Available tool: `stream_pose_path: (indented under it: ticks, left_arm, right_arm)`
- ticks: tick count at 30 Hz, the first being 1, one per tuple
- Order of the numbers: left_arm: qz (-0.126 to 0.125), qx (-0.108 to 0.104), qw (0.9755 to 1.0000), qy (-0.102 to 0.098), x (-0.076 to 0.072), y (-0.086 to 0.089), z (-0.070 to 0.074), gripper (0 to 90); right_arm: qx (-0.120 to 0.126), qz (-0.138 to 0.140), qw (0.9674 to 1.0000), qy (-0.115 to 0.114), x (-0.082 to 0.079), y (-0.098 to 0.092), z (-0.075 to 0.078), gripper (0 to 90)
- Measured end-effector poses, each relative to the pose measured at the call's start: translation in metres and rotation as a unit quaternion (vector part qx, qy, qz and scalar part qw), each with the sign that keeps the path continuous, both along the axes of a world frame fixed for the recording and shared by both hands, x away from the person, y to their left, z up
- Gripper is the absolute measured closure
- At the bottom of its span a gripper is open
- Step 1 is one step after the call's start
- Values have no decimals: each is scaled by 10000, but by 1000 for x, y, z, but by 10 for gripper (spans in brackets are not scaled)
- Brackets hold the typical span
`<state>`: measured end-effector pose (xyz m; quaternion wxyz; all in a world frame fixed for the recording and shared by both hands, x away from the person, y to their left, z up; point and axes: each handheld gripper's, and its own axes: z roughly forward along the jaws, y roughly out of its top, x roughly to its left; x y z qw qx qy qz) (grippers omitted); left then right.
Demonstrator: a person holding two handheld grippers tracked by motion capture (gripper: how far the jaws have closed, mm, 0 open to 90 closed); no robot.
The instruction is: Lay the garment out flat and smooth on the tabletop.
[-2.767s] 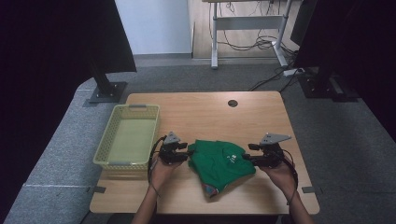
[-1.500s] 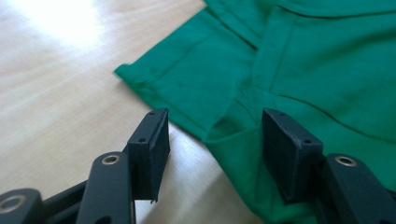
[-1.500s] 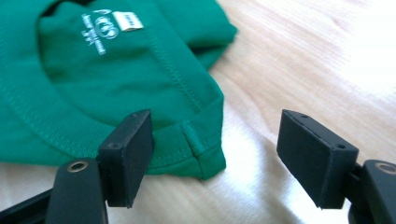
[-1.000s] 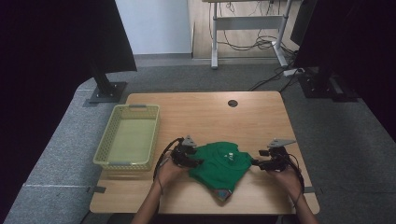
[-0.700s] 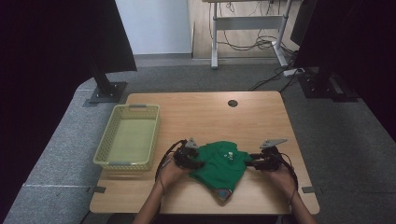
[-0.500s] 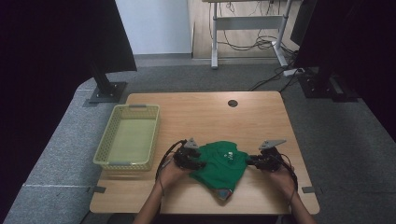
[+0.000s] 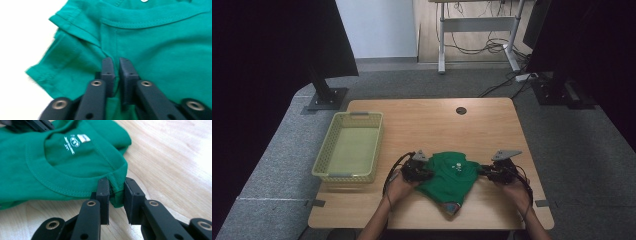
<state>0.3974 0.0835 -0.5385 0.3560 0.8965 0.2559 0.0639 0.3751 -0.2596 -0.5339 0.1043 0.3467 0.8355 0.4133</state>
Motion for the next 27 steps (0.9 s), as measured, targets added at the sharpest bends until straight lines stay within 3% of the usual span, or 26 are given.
stream_pose_path:
  ticks: [2,3,7,8,14,16,17,18,20,21,22,25,27]
  left_arm:
    - [0,0,10000,0,0,0,0,847]
    - [64,-53,9997,-224,-4,3,8,849]
    - [91,-121,9995,-279,-5,5,11,855]
    - [107,-224,9988,-415,-7,9,21,855]
    - [161,-405,9976,-544,-12,16,33,855]
    - [170,-446,9975,-515,-12,17,32,846]
    - [152,-469,9980,-403,-12,17,29,846]
    - [121,-447,9985,-307,-10,17,26,802]
    - [121,-447,9985,-307,-10,17,26,767]
    - [150,-372,9990,-196,-6,13,16,767]
    - [160,-381,9990,-183,-4,11,14,669]
    - [149,-384,9990,-196,0,6,13,652]
    - [155,-403,9988,-229,1,3,14,595]
  right_arm:
    - [22,-10,10000,-41,-1,-1,2,750]
    - [64,-43,9999,-140,-4,-4,9,753]
    - [104,-70,9997,-219,-7,-7,15,753]
    - [104,-70,9997,-219,-7,-7,15,754]
    - [185,-91,9990,-393,-14,-11,30,754]
    - [193,-71,9989,-426,-15,-10,32,754]
    - [196,-66,9988,-440,-16,-9,33,754]
    - [209,-53,9988,-445,-16,-8,33,754]
    - [206,-44,9988,-448,-16,-7,32,754]
    - [206,-44,9988,-448,-16,-7,32,755]
    - [214,-31,9988,-438,-14,-5,30,754]
    - [216,-32,9988,-433,-14,-4,30,755]
    - [219,-30,9988,-434,-14,-4,29,754]
